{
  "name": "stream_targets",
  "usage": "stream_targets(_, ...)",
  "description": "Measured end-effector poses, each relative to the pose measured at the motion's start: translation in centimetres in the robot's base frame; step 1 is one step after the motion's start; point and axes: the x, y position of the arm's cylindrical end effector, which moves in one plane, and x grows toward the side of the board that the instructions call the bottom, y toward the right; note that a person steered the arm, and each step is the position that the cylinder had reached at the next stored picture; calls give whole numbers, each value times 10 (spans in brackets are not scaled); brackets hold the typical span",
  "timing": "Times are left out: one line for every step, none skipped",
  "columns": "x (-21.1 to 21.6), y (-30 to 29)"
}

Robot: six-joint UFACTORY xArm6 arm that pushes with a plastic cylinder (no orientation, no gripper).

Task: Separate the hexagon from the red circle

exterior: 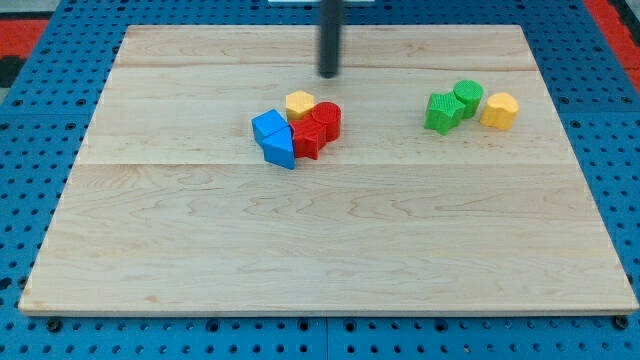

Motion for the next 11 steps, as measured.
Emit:
stream_targets(34,-50)
stream_targets(58,-45)
stream_targets(58,-18)
stream_targets(58,30)
stream_targets(58,71)
stream_targets(47,88)
stream_targets(49,71)
stream_targets(97,66)
stream_targets(104,66)
stream_targets(118,64)
stream_targets(123,92)
